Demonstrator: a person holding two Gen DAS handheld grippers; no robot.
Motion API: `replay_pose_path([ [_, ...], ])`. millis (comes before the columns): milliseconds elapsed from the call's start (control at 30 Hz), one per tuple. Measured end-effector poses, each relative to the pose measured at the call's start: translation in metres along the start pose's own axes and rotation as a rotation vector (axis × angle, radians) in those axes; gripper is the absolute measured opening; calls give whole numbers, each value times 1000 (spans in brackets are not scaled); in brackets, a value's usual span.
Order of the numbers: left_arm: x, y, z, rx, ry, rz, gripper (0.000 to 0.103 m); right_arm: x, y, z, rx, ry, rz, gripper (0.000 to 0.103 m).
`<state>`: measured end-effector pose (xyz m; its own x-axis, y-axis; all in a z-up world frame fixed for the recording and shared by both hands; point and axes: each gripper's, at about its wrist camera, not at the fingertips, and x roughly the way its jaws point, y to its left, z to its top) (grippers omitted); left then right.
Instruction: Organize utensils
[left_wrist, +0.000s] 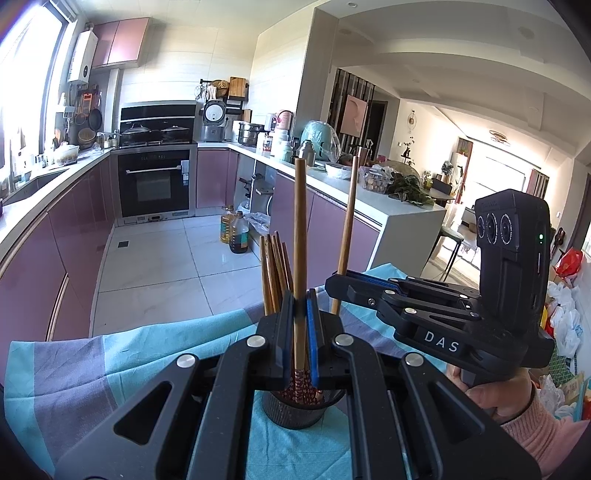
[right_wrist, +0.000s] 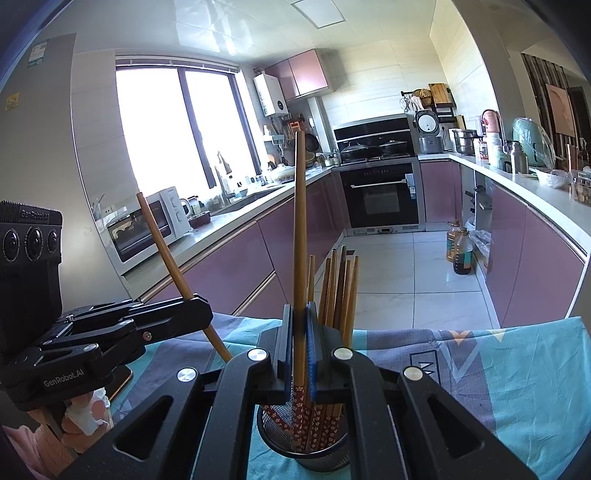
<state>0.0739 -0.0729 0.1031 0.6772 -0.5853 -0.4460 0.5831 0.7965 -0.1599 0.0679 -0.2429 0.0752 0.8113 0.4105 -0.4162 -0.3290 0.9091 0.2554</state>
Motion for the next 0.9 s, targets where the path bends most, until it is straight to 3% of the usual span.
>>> replay_pose_path([
  [900,11,7,-1,-5,50,-2,7,11,-3,-8,13,34,1,6],
])
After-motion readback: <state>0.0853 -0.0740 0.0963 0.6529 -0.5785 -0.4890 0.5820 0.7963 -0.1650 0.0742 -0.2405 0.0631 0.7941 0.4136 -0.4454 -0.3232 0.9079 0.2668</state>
